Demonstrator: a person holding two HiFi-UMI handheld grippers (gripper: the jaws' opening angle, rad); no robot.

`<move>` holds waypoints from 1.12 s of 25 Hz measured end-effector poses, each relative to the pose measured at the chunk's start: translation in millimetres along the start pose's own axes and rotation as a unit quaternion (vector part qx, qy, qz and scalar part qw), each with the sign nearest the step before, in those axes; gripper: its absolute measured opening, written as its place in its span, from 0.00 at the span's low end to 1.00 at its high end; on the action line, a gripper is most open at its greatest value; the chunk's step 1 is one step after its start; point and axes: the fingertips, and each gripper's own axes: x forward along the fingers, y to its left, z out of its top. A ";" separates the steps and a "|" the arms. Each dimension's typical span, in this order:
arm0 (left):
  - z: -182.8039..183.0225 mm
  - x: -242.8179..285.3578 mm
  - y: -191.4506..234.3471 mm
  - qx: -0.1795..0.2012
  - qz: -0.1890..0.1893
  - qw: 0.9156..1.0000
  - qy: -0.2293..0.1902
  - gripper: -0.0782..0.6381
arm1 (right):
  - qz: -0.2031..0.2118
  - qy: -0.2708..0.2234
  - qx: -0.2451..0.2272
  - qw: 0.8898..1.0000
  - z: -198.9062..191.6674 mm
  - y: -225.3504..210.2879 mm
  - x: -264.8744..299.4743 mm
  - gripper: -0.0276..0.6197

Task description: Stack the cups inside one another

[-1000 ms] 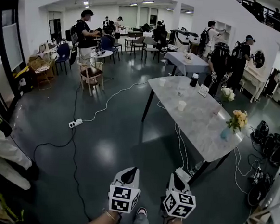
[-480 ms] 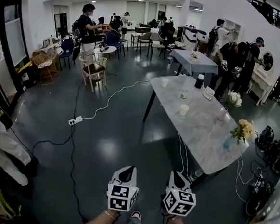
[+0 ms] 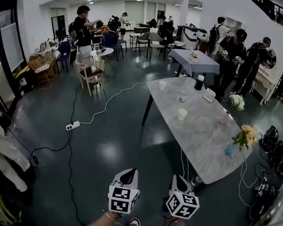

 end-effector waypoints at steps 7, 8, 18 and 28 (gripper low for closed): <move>-1.3 32.3 8.8 -0.004 0.002 1.000 0.011 0.10 | -0.016 0.004 0.018 1.000 5.1 -25.8 30.5 0.05; -0.7 37.4 12.0 -0.006 0.003 1.000 0.012 0.10 | -0.020 0.005 0.020 1.000 5.6 -30.3 34.5 0.05; 30.2 115.3 49.8 -0.009 -0.015 1.000 0.009 0.10 | -0.057 0.002 0.030 0.998 29.0 -48.4 98.0 0.05; 89.4 201.0 105.4 0.006 -0.050 0.999 -0.003 0.10 | -0.070 -0.019 0.023 0.997 80.2 -24.1 197.2 0.05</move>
